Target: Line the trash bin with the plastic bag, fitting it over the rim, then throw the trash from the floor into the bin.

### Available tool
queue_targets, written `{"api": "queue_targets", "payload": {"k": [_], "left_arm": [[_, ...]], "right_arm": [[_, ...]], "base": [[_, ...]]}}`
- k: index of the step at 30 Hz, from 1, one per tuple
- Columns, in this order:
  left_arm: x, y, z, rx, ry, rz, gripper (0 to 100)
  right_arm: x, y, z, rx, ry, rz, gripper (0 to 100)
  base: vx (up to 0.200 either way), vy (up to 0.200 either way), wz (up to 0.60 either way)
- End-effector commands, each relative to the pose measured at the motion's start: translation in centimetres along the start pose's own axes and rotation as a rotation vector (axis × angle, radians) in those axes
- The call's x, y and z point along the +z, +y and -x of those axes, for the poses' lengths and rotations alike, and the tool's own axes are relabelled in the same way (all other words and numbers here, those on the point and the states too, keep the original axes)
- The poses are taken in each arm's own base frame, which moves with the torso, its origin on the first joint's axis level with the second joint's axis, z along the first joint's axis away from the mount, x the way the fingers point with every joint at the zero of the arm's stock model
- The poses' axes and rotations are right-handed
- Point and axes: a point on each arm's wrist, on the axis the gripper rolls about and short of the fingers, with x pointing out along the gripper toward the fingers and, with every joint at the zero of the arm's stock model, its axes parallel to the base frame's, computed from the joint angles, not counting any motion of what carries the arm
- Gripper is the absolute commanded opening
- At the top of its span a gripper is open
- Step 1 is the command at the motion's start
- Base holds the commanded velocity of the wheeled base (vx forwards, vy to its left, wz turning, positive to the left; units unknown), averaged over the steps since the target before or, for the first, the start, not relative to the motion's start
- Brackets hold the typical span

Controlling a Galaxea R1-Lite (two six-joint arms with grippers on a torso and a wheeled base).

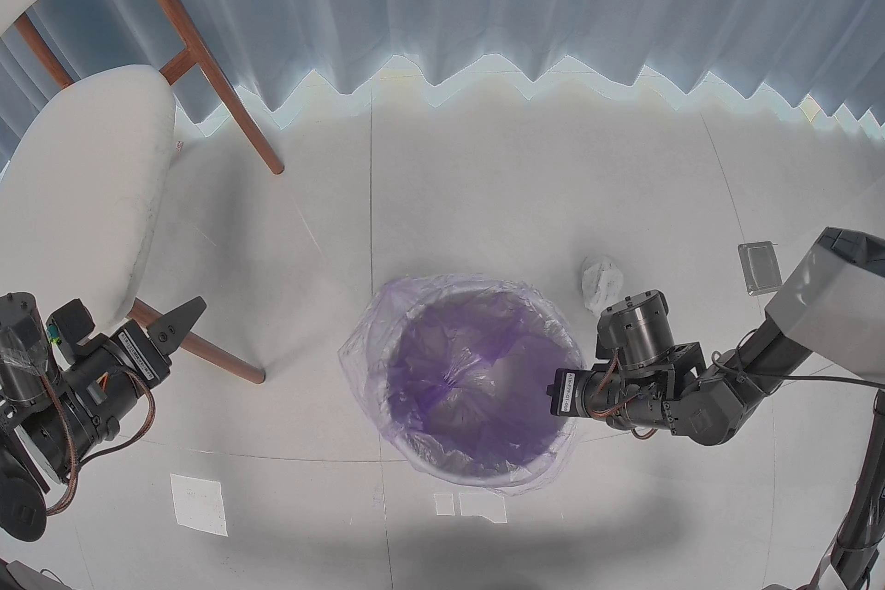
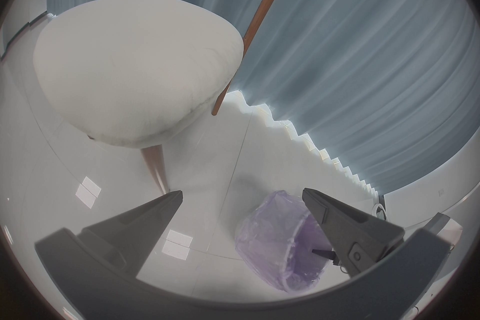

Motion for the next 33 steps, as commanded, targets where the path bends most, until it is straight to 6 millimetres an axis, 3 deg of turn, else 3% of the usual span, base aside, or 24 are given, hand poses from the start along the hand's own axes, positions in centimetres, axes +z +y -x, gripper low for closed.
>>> {"api": "queue_targets", "payload": {"k": [1, 13, 20, 33], "left_arm": [[-0.5, 0.2, 1.0, -0.007, 0.009, -0.001, 100], [-0.6, 0.2, 1.2, -0.015, 0.014, -0.004, 100], [-0.6, 0.2, 1.2, -0.024, 0.022, -0.006, 100], [-1.0, 0.4, 1.4, -0.019, 0.033, -0.008, 100]], "right_arm": [[1.4, -0.1, 1.3, 0.087, -0.020, 0.134, 0], [3.2, -0.9, 0.2, 0.276, -0.026, 0.585, 0], [3.6, -0.4, -0.5, 0.274, 0.018, 0.662, 0], [5.2, -2.4, -5.1, 0.180, 0.006, 0.743, 0]], "base": [[0.000, 0.000, 0.00], [0.000, 0.000, 0.00], [0.000, 0.000, 0.00], [0.000, 0.000, 0.00]]}}
